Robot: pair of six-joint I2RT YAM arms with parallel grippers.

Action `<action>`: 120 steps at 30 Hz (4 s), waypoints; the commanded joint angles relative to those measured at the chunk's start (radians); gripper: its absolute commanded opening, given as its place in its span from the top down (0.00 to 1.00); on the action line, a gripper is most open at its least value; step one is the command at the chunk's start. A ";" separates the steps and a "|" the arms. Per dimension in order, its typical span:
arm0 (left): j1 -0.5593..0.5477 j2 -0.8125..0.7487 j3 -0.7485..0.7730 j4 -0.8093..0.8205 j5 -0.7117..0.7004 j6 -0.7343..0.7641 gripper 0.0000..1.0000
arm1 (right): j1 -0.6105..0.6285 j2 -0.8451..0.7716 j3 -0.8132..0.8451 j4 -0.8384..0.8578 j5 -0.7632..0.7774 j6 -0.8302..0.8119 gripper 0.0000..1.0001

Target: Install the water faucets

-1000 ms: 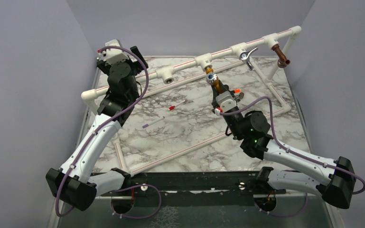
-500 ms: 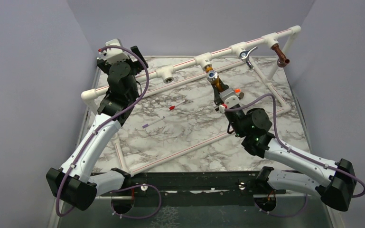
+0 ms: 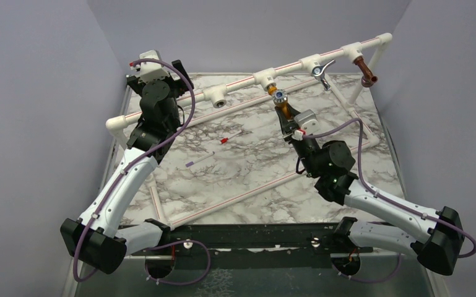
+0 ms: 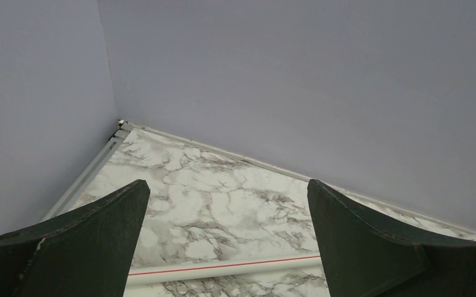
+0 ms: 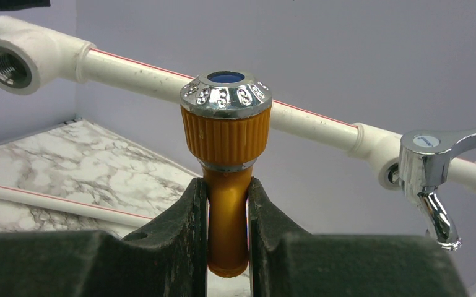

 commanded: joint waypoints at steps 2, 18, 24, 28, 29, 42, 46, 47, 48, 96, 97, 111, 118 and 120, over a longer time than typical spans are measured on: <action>-0.030 0.037 -0.113 -0.343 0.066 0.011 0.01 | -0.014 0.049 0.022 0.047 0.086 0.158 0.99; -0.030 0.037 -0.115 -0.343 0.077 0.013 0.01 | -0.014 0.093 0.020 0.135 0.320 0.604 0.99; -0.030 0.038 -0.115 -0.343 0.081 0.012 0.01 | -0.014 0.106 0.025 0.124 0.354 0.786 0.99; -0.030 0.035 -0.116 -0.343 0.082 0.011 0.01 | -0.014 0.109 0.043 0.069 0.362 0.928 0.99; -0.030 0.036 -0.116 -0.343 0.083 0.011 0.01 | -0.014 0.110 0.044 0.055 0.363 0.981 0.99; -0.031 0.038 -0.116 -0.343 0.090 0.009 0.01 | -0.014 0.128 0.065 -0.089 0.424 1.410 0.99; -0.031 0.037 -0.116 -0.343 0.093 0.008 0.01 | -0.014 0.133 0.083 -0.178 0.425 1.576 0.99; -0.031 0.036 -0.116 -0.343 0.094 0.008 0.01 | -0.014 0.134 0.090 -0.214 0.429 1.628 0.99; -0.031 0.036 -0.116 -0.343 0.095 0.008 0.01 | -0.014 0.134 0.101 -0.260 0.432 1.684 0.99; -0.041 0.031 -0.119 -0.343 0.100 0.007 0.01 | -0.014 0.093 0.089 -0.532 0.305 2.273 0.65; -0.042 0.030 -0.119 -0.343 0.099 0.007 0.01 | -0.014 0.093 0.087 -0.526 0.305 2.268 0.62; -0.042 0.035 -0.120 -0.344 0.098 0.007 0.01 | -0.015 0.057 0.047 -0.418 0.300 2.176 0.30; -0.042 0.036 -0.121 -0.344 0.092 0.008 0.01 | -0.014 -0.006 0.011 -0.328 0.271 2.041 0.24; -0.042 0.037 -0.122 -0.345 0.090 0.010 0.01 | -0.014 -0.038 0.007 -0.326 0.276 2.009 0.23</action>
